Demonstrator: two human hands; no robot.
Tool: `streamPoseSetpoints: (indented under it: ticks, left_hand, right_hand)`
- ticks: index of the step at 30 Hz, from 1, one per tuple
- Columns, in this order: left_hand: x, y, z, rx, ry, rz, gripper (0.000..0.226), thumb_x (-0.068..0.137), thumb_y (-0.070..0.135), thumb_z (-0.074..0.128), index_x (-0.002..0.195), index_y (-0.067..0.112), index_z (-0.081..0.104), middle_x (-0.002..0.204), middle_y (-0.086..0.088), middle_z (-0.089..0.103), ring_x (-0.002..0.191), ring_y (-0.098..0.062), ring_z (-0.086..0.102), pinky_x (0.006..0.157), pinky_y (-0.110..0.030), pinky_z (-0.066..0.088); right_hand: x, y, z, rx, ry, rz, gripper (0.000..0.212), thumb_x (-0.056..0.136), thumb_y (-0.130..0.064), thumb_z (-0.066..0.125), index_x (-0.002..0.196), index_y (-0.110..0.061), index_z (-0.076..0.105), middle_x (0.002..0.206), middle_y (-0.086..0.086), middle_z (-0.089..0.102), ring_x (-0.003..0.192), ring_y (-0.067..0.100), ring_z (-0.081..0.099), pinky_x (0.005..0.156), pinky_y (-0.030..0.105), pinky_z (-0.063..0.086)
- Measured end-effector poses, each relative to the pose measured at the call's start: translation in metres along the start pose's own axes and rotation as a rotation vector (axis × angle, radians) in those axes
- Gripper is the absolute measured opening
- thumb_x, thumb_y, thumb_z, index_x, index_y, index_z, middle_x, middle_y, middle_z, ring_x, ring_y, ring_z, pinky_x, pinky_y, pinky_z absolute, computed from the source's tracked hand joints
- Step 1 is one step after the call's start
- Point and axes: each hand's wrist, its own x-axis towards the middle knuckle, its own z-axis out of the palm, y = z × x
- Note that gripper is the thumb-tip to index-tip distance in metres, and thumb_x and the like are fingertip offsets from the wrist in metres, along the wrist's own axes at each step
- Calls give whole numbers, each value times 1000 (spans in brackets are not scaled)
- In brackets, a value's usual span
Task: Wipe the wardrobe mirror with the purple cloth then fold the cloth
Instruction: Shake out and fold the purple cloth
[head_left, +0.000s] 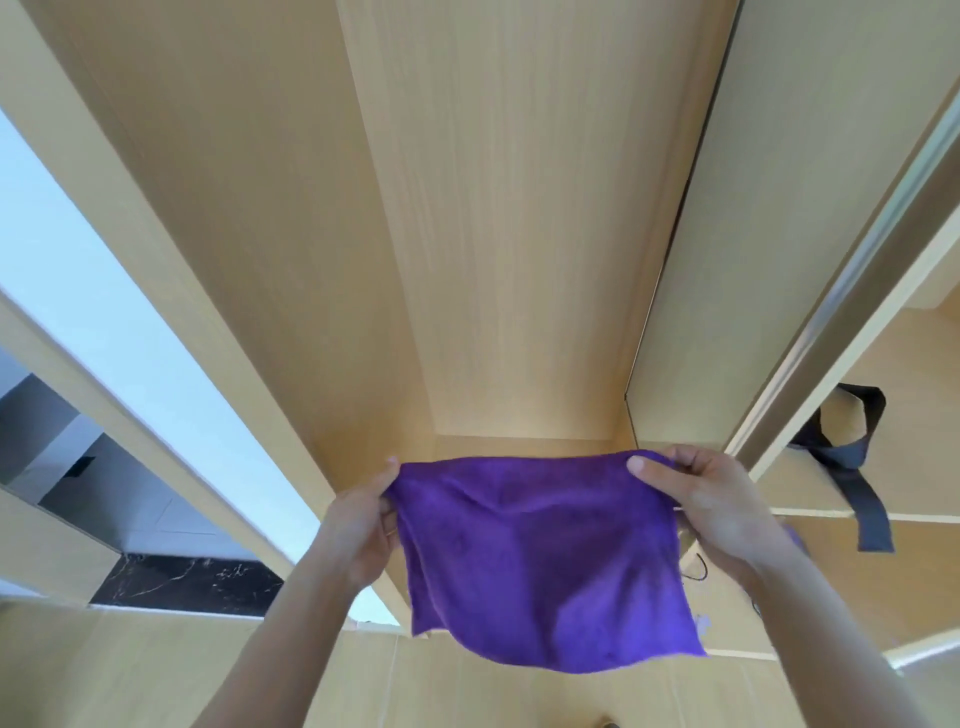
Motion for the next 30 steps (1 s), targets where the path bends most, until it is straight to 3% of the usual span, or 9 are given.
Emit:
streamPoseSetpoints:
  ticks: [6, 9, 12, 15, 20, 24, 26, 28, 30]
  left_hand:
    - [-22, -34, 66, 184, -158, 157, 41, 96, 41, 65, 94, 2, 77, 99, -31, 71, 83, -30, 68, 82, -43, 61]
    - [-40, -39, 91, 432, -266, 351, 32, 93, 44, 62, 92, 16, 78, 91, -19, 75, 88, -35, 71, 90, -51, 58]
    - [-51, -37, 99, 512, -343, 446, 15, 85, 33, 74, 98, 25, 74, 92, -5, 78, 90, -27, 74, 78, -36, 62]
    - [-52, -33, 97, 635, -290, 550, 24, 79, 22, 80, 100, 28, 72, 93, 1, 77, 90, -18, 73, 80, -29, 60]
    - [-57, -22, 92, 562, -269, 593, 23, 101, 7, 58, 96, 20, 76, 92, -8, 76, 84, -15, 68, 82, -31, 54]
    - [-63, -12, 78, 449, -314, 553, 24, 96, 22, 53, 97, 18, 76, 94, -12, 74, 86, -16, 64, 88, -37, 52]
    - [-66, -8, 71, 406, -332, 552, 26, 94, 21, 51, 96, 19, 77, 90, -6, 75, 85, -14, 66, 86, -33, 54]
    - [-70, -3, 64, 385, -353, 551, 28, 94, 19, 49, 96, 21, 78, 90, -2, 76, 84, -12, 68, 82, -27, 56]
    - [-72, 1, 57, 386, -368, 538, 28, 93, 19, 50, 96, 22, 78, 91, -2, 76, 84, -13, 68, 80, -26, 57]
  right_hand:
    - [4, 21, 45, 9, -95, 167, 26, 93, -11, 73, 99, 11, 62, 88, 26, 70, 77, 32, 68, 73, 48, 62]
    - [1, 16, 61, 68, -145, 170, 14, 94, -10, 71, 88, 0, 64, 83, 20, 69, 75, 30, 69, 74, 44, 61]
    - [-3, 4, 62, 189, -189, 143, 15, 95, -10, 66, 93, 4, 70, 89, 25, 75, 80, 35, 74, 72, 38, 60]
    - [-10, -4, 56, 282, -262, 109, 21, 81, -14, 65, 89, -1, 79, 98, 29, 76, 90, 36, 76, 75, 36, 61]
    - [-25, 1, 55, 62, -298, -47, 32, 98, -1, 56, 102, -18, 83, 103, 8, 80, 101, 19, 75, 88, 29, 60]
    - [-23, 2, 36, -70, -112, -172, 20, 85, -10, 69, 94, -24, 79, 95, -4, 77, 94, 13, 70, 84, 18, 55]
    - [-17, 9, 24, -150, -76, -154, 37, 73, -21, 68, 109, -28, 72, 109, -8, 74, 109, 8, 66, 92, 21, 52]
    - [-13, 15, 20, -165, -204, -52, 60, 68, -22, 68, 128, -24, 64, 125, -3, 68, 123, 14, 61, 99, 28, 50]
    - [-13, 25, 23, -104, -377, 14, 60, 72, -17, 71, 131, -15, 65, 126, 5, 70, 119, 18, 65, 100, 30, 52]
